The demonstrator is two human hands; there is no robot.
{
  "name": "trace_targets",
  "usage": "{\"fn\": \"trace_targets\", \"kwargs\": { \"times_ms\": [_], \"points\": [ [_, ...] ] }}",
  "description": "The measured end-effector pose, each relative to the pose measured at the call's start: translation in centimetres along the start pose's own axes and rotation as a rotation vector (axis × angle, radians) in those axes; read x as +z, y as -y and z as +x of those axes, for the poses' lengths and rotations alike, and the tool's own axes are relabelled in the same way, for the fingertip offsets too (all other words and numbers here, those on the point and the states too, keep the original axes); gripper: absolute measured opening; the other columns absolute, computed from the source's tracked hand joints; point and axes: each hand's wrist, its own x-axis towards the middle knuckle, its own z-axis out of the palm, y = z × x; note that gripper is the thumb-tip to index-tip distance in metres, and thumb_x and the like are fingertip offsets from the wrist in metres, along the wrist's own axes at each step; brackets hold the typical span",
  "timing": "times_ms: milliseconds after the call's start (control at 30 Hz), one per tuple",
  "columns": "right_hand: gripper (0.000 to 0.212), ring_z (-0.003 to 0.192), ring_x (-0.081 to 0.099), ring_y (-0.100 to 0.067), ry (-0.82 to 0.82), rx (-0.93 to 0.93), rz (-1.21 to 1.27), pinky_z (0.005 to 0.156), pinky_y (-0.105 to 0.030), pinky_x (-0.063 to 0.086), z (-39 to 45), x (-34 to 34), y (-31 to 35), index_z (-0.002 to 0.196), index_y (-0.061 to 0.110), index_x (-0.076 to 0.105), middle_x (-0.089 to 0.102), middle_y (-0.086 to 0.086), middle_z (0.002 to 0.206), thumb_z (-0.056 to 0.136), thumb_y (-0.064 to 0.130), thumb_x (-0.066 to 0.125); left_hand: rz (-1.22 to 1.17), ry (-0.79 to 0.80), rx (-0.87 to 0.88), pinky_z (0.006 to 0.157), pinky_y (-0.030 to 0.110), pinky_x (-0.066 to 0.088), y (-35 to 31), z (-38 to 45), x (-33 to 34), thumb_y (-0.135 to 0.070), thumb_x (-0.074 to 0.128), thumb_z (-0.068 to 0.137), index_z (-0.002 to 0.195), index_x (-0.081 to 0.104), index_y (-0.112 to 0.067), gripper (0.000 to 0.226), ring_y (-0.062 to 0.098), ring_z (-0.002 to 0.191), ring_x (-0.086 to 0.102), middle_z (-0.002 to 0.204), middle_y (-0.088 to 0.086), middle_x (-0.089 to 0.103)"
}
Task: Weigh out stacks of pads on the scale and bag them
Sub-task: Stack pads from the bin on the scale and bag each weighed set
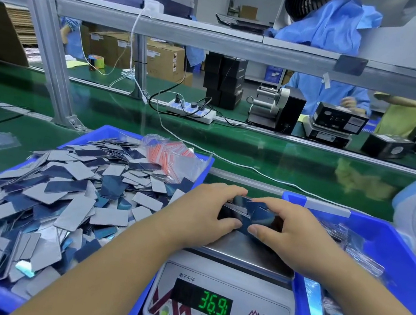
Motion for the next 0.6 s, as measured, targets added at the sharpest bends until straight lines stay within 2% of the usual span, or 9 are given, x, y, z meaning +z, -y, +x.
{"fn": "trace_targets", "kwargs": {
  "times_ms": [100,167,267,333,400,433,500,533,600],
  "points": [
    [0.028,0.097,0.054,0.013,-0.014,-0.029,-0.007,0.077,-0.001,0.036,-0.1,0.3,0.1,0.109,0.04,0.066,0.063,0.036,0.097,0.086,0.026,0.072,-0.026,-0.017,0.015,0.094,0.021,0.045,0.2,0.0,-0.2,-0.037,0.069,0.089,0.122,0.061,-0.038,0.034,-0.003,0.105,0.054,0.117,-0.018,0.063],
    [0.028,0.096,0.054,0.014,-0.034,-0.05,-0.014,0.076,0.0,0.035,0.0,0.4,0.2,0.106,0.042,0.066,0.062,0.037,0.098,0.086,0.024,0.072,-0.021,-0.022,0.014,0.088,0.019,0.046,0.1,-0.1,-0.4,-0.039,0.067,0.089,0.114,0.062,-0.04,0.026,-0.005,0.099,0.055,0.109,-0.018,0.065],
    [0.034,0.093,0.055,0.014,-0.032,-0.068,-0.002,0.075,-0.001,0.037,-0.1,0.4,0.4,0.094,0.057,0.057,0.061,0.039,0.098,0.086,0.027,0.071,-0.024,-0.025,-0.016,0.078,0.022,0.048,0.4,-0.2,-1.0,-0.045,0.062,0.09,0.113,0.063,-0.047,0.023,-0.002,0.089,0.057,0.095,-0.016,0.068],
    [0.033,0.088,0.057,0.011,-0.042,-0.059,0.009,0.073,-0.003,0.039,-0.1,0.7,0.4,0.089,0.059,0.055,0.062,0.038,0.093,0.085,0.032,0.073,-0.007,0.012,-0.045,0.077,0.029,0.051,0.8,-0.2,-1.5,-0.049,0.057,0.092,0.115,0.06,-0.056,0.024,0.003,0.085,0.059,0.088,-0.012,0.069],
    [0.033,0.088,0.056,0.014,-0.086,-0.045,0.011,0.073,-0.003,0.039,0.0,1.2,0.5,0.084,0.059,0.054,0.061,0.041,0.092,0.082,0.035,0.075,0.027,0.067,-0.053,0.077,0.028,0.051,0.9,-0.4,-1.8,-0.051,0.055,0.093,0.118,0.055,-0.061,0.027,0.003,0.085,0.059,0.087,-0.012,0.068],
    [0.033,0.088,0.055,0.016,-0.107,-0.037,0.008,0.073,-0.002,0.038,0.1,1.4,0.6,0.082,0.059,0.054,0.06,0.043,0.093,0.08,0.035,0.076,0.04,0.073,-0.048,0.079,0.028,0.051,0.9,-0.4,-1.9,-0.05,0.057,0.093,0.121,0.055,-0.059,0.03,0.002,0.087,0.058,0.091,-0.012,0.068],
    [0.033,0.088,0.055,0.016,-0.125,-0.03,0.001,0.072,-0.002,0.038,0.1,1.6,0.6,0.08,0.058,0.054,0.059,0.043,0.092,0.08,0.033,0.076,0.025,0.039,-0.062,0.094,0.027,0.048,0.8,-0.4,-1.9,-0.047,0.064,0.09,0.134,0.052,-0.05,0.046,0.0,0.108,0.057,0.118,-0.016,0.067],
    [0.032,0.088,0.055,0.015,-0.128,-0.033,-0.003,0.072,-0.002,0.038,0.1,1.6,0.6,0.081,0.057,0.056,0.06,0.043,0.09,0.08,0.032,0.076,-0.004,0.019,-0.071,0.101,0.02,0.042,0.8,-0.5,-1.8,-0.045,0.067,0.089,0.143,0.044,-0.047,0.059,-0.003,0.12,0.051,0.134,-0.019,0.059],
    [0.026,0.087,0.055,0.017,-0.14,-0.043,-0.017,0.072,-0.001,0.037,0.0,1.5,0.6,0.088,0.051,0.063,0.06,0.044,0.087,0.08,0.029,0.076,-0.031,0.035,-0.022,0.099,0.003,0.029,0.5,-0.6,-1.5,-0.038,0.068,0.089,0.151,0.03,-0.049,0.074,-0.016,0.125,0.04,0.147,-0.026,0.045]
  ]
}}
